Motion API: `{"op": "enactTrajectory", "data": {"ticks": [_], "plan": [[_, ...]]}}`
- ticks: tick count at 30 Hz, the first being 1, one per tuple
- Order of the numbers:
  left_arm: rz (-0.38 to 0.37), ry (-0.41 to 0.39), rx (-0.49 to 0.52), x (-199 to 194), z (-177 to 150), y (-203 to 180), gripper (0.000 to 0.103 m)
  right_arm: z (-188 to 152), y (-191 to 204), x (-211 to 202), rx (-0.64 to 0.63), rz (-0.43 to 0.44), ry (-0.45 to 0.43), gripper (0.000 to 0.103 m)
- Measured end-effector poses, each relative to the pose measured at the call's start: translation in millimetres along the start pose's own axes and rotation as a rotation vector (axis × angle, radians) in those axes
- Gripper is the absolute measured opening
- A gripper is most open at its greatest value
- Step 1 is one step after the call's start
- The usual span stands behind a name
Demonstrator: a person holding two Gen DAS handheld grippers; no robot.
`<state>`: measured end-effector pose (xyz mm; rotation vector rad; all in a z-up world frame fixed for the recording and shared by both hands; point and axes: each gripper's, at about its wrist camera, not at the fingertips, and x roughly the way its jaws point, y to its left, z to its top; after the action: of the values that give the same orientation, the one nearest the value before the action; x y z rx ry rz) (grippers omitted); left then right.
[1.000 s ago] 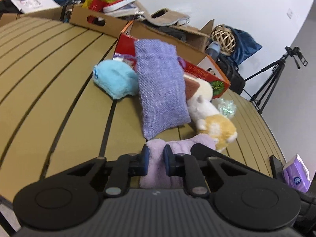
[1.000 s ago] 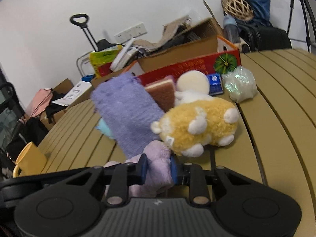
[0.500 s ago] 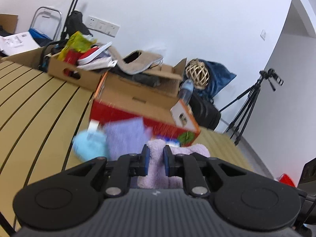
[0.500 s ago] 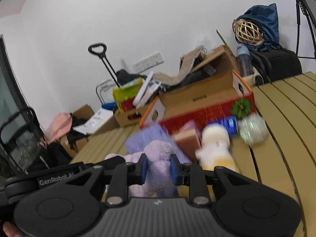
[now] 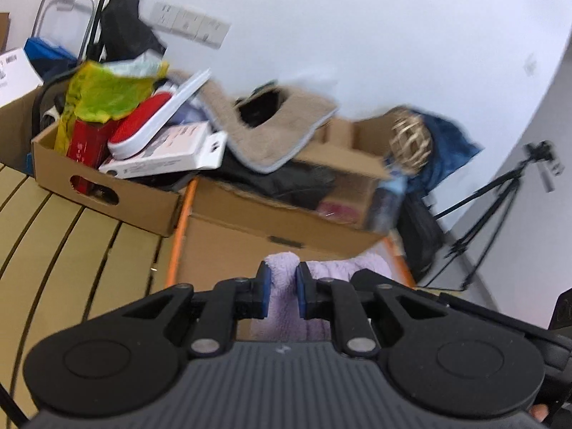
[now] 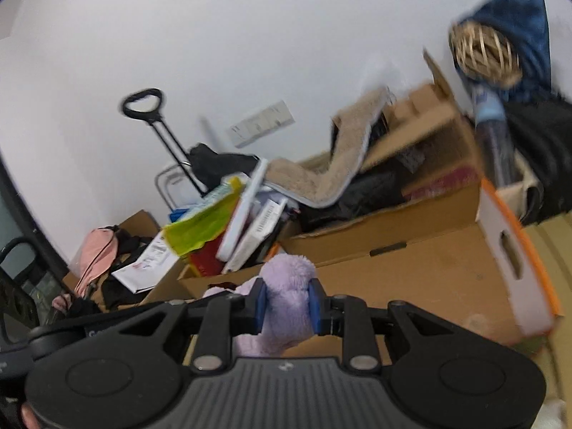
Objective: Organize soft objects
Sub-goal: 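Lift the pink towel with both grippers into the cardboard box and open them, then withdraw both open grippers from the box back over the table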
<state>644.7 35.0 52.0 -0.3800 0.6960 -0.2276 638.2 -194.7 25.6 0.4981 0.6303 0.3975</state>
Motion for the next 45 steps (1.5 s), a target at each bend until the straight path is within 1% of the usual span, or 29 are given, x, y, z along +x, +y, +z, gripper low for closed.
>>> {"op": "enactTrajectory", "data": {"ticks": [2, 4, 7, 9, 11, 12, 14, 15, 16, 17, 18, 19, 21, 25, 29, 30, 32, 33, 35, 36, 38, 40, 42, 45], "plan": [[0.046, 0.048, 0.003, 21, 2, 8, 0.015, -1, -13, 28, 0.060, -0.011, 0.053, 0.024], [0.082, 0.073, 0.038, 33, -4, 13, 0.015, -11, -24, 51, 0.097, -0.021, 0.106, 0.024], [0.129, 0.121, 0.096, 47, -15, 18, 0.016, -28, -30, 76, 0.087, -0.060, 0.184, 0.025], [0.155, 0.135, 0.122, 51, -20, 20, 0.017, -35, -30, 86, 0.070, -0.072, 0.227, 0.025], [0.176, 0.137, 0.137, 53, -23, 22, 0.022, -37, -27, 91, 0.053, -0.078, 0.251, 0.028], [0.185, 0.127, 0.146, 51, -25, 21, 0.022, -36, -26, 93, 0.048, -0.087, 0.260, 0.031], [0.186, 0.123, 0.150, 48, -25, 23, 0.022, -34, -25, 94, 0.041, -0.115, 0.268, 0.039], [0.185, 0.126, 0.144, 47, -25, 23, 0.023, -33, -26, 93, 0.041, -0.118, 0.262, 0.047], [0.181, 0.124, 0.139, 45, -24, 23, 0.028, -32, -27, 90, 0.041, -0.118, 0.257, 0.058], [0.189, 0.115, 0.144, 41, -24, 22, 0.039, -30, -28, 87, 0.043, -0.118, 0.250, 0.063], [0.209, 0.103, 0.156, 38, -23, 19, 0.041, -28, -29, 81, 0.040, -0.121, 0.239, 0.067], [0.214, 0.089, 0.166, 33, -23, 16, 0.044, -26, -28, 75, 0.033, -0.123, 0.228, 0.067], [0.221, 0.064, 0.180, 21, -22, 10, 0.046, -22, -25, 60, 0.008, -0.132, 0.196, 0.067], [0.227, -0.018, 0.196, -17, -22, -1, 0.050, -16, -19, 21, -0.060, -0.165, 0.133, 0.070], [0.242, -0.090, 0.236, -64, -33, -16, 0.051, -14, -15, -28, -0.111, -0.205, 0.070, 0.071], [0.243, -0.117, 0.247, -82, -40, -21, 0.053, -15, -13, -43, -0.124, -0.213, 0.052, 0.072], [0.250, -0.170, 0.262, -116, -52, -29, 0.061, -18, -6, -74, -0.157, -0.227, 0.008, 0.075], [0.254, -0.192, 0.271, -132, -59, -33, 0.063, -21, -2, -90, -0.172, -0.235, -0.010, 0.077], [0.258, -0.226, 0.286, -164, -74, -39, 0.067, -28, 7, -123, -0.206, -0.251, -0.037, 0.077], [0.260, -0.246, 0.292, -184, -84, -43, 0.069, -33, 15, -142, -0.231, -0.258, -0.052, 0.077], [0.258, -0.279, 0.298, -215, -104, -49, 0.081, -48, 29, -176, -0.285, -0.265, -0.093, 0.080], [0.259, -0.306, 0.316, -246, -129, -58, 0.082, -69, 44, -213, -0.340, -0.267, -0.138, 0.087], [0.260, -0.330, 0.360, -273, -159, -69, 0.082, -93, 56, -244, -0.385, -0.256, -0.169, 0.088], [0.260, -0.370, 0.383, -308, -204, -81, 0.087, -137, 73, -289, -0.445, -0.240, -0.216, 0.090]]}}
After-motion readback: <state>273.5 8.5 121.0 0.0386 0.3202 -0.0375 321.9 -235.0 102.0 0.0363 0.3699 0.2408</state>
